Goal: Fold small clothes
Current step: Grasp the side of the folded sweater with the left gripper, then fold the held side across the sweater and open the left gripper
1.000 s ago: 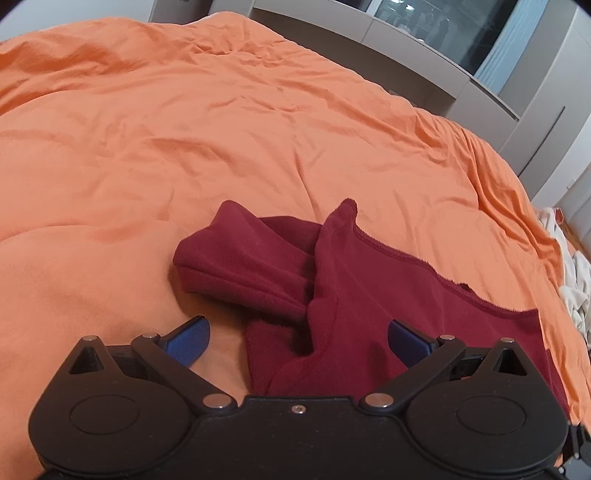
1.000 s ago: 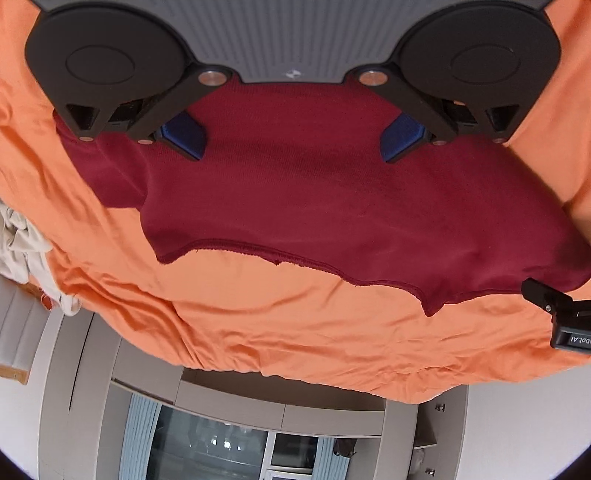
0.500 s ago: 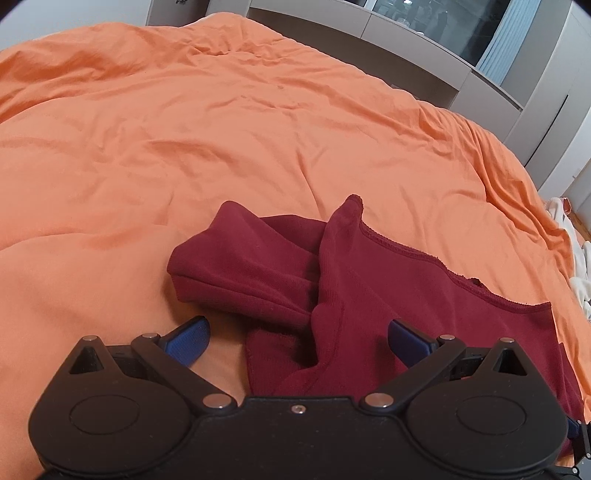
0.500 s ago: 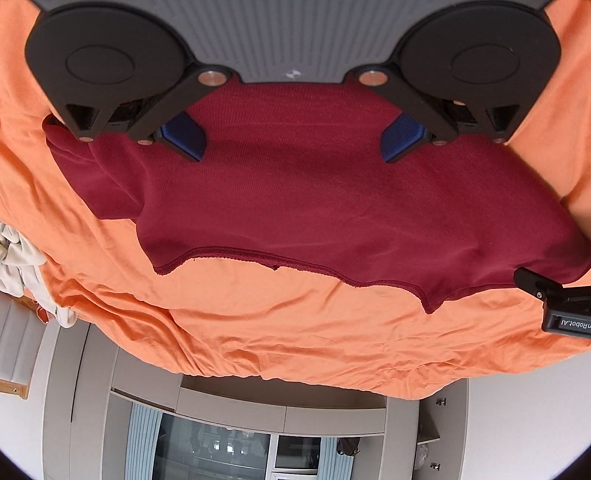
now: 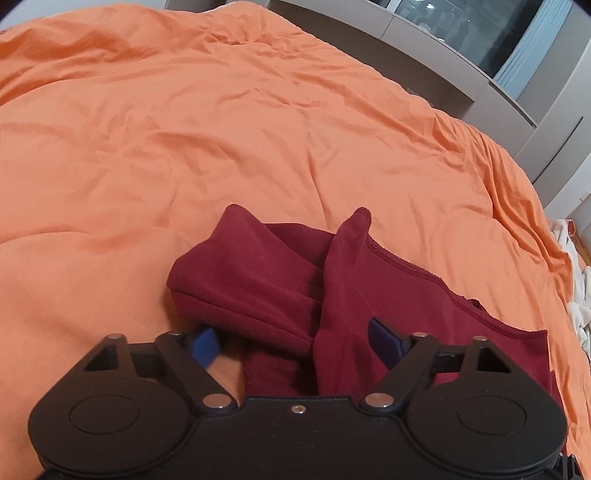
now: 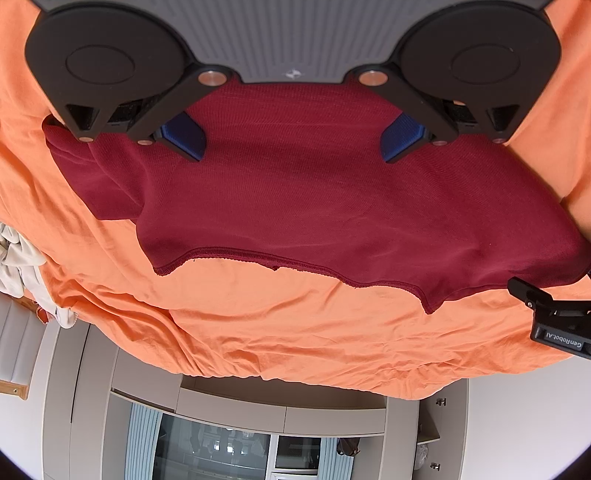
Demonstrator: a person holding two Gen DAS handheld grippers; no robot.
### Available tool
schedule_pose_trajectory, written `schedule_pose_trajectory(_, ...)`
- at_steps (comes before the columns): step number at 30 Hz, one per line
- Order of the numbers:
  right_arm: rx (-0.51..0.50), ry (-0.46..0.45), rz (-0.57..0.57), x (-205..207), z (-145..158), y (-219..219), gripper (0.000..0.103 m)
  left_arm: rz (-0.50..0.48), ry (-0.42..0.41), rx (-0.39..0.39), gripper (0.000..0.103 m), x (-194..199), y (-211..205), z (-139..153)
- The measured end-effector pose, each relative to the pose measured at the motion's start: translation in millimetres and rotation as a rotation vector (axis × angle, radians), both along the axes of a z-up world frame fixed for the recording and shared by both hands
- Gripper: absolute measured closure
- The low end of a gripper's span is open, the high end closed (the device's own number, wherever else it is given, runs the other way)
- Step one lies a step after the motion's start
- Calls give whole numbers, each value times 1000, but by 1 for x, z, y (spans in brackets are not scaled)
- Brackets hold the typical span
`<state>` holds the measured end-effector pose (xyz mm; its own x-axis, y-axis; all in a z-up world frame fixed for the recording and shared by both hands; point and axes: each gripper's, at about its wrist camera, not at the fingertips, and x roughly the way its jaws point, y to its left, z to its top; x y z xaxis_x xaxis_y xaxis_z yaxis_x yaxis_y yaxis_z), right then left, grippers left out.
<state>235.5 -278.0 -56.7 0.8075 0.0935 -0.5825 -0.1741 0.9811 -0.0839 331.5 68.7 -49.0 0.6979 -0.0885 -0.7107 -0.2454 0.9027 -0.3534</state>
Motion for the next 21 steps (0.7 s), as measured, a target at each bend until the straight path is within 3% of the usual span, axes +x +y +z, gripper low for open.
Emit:
schedule_pose_trajectory(4, 0, 1, 0, 0, 0, 0, 0, -5, 2, -10, 52, 2, 1, -4)
schedule_pose_trajectory(8, 15, 5, 0, 0, 1, -2, 0, -3, -15, -24, 74, 6, 1, -2)
schedule_pose_trajectory(15, 115, 16, -38, -1, 19, -25, 0, -85, -87, 15, 82, 17, -19, 27)
schedule_pose_trajectory(21, 137, -2, -85, -15, 39, -53, 0, -226, -153, 88, 84, 29, -63, 62)
